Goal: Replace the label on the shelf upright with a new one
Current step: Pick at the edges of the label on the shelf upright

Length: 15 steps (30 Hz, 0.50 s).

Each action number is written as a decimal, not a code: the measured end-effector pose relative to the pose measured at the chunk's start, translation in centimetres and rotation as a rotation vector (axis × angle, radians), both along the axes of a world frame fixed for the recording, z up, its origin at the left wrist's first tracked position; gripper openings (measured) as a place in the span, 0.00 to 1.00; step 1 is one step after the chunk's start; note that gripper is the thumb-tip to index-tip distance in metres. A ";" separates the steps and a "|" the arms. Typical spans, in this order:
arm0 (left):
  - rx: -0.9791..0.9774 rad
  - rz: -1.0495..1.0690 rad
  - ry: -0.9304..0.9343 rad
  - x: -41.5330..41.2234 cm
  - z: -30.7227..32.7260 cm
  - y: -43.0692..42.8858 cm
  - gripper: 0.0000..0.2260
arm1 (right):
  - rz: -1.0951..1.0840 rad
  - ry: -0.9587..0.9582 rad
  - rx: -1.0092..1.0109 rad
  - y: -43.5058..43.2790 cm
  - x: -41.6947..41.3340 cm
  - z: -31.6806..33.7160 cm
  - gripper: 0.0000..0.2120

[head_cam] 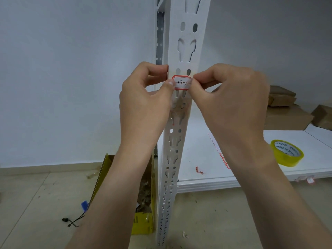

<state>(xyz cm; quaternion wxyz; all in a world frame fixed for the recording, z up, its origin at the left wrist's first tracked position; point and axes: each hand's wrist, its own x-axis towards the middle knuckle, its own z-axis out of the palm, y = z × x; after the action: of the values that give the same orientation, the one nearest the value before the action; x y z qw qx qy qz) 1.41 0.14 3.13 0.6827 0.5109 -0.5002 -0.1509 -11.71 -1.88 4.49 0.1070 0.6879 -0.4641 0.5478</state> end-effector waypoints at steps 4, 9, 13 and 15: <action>0.005 0.000 -0.005 0.1 0.1 0.0 0.06 | 0.004 0.020 -0.016 -0.3 0.0 0.1 0.09; -0.003 -0.009 -0.004 0.1 0.0 0.1 0.06 | -0.040 0.041 0.005 -0.2 0.3 0.2 0.09; -0.005 -0.010 -0.011 0.2 0.0 0.0 0.06 | -0.062 0.028 0.038 0.0 0.6 0.6 0.07; -0.005 -0.010 -0.012 0.2 0.0 0.0 0.07 | -0.063 0.014 0.049 0.0 0.8 0.7 0.07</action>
<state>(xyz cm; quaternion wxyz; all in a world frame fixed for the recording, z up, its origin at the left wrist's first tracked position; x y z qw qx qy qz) 1.63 0.17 3.15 0.6802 0.5076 -0.5071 -0.1503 -10.93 -1.83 5.16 0.1107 0.6790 -0.4981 0.5278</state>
